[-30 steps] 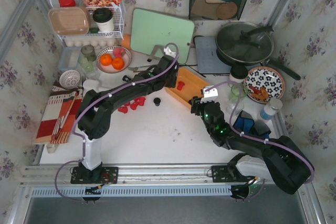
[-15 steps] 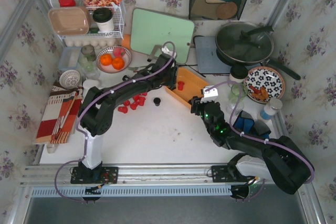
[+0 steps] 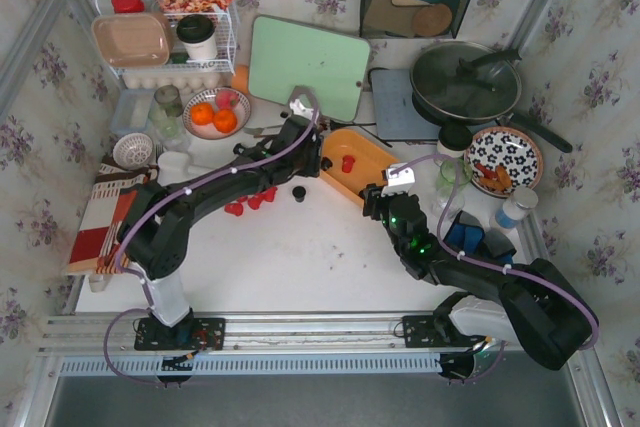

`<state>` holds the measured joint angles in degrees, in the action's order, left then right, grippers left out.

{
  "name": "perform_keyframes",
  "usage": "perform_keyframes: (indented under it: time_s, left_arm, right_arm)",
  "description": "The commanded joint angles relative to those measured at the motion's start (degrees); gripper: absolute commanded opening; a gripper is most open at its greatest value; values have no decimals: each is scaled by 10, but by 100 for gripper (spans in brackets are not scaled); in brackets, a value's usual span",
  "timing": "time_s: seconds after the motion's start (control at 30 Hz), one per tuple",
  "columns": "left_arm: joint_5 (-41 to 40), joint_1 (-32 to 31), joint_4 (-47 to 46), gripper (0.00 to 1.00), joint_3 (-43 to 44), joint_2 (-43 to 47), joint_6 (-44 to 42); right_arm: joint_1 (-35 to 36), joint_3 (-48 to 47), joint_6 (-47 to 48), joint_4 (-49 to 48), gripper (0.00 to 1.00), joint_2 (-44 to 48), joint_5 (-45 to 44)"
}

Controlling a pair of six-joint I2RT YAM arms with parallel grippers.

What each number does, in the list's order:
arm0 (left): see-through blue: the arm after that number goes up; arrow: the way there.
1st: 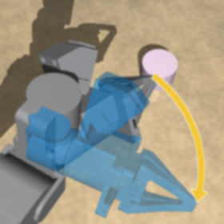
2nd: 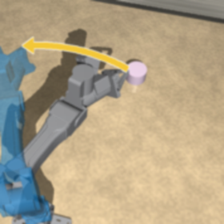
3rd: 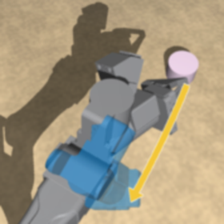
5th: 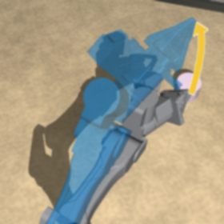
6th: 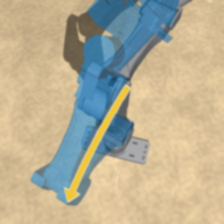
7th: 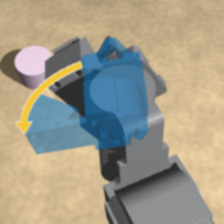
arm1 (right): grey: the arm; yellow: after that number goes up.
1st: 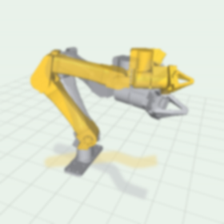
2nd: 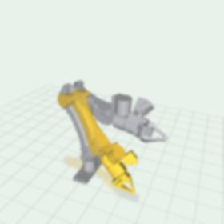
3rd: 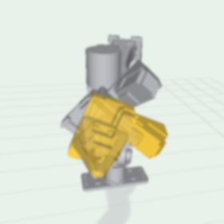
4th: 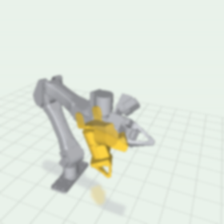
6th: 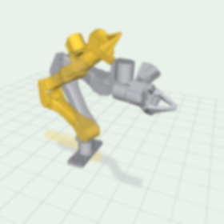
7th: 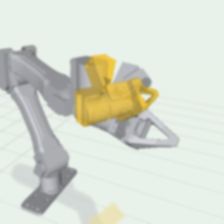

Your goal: Mix the coffee capsules in the storage basket

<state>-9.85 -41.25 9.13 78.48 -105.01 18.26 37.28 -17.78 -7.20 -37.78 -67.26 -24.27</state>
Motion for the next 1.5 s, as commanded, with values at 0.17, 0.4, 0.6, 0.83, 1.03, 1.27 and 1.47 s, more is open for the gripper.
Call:
perform_keyframes:
  time_s: [0.17, 0.4, 0.6, 0.83, 1.03, 1.27, 1.47]
  left_arm:
    - [-44, 0, -2, 49, -34, 22, 11]
    - [-52, 0, 26, 54, -34, 5, 14]
    - [-57, 0, 34, 59, -33, -13, 21]
    - [-50, 0, 50, 59, -27, -40, 31]
    - [-52, 1, 63, 57, -22, -63, 40]
    - [-56, 0, 72, 56, -19, -73, 48]
    - [-67, 0, 85, 50, -15, -88, 65]
  right_arm:
    - [0, -4, -1, -17, 59, -4, -1]
    - [-1, -6, -1, -16, 59, -10, 3]
    - [0, -7, -1, -12, 59, -9, 4]
    - [0, -7, -1, -12, 59, -9, 4]
    - [0, -7, -1, -11, 59, -9, 3]
    - [0, -7, -2, -11, 59, -8, 4]
    - [-1, -8, -2, -11, 60, -7, 4]
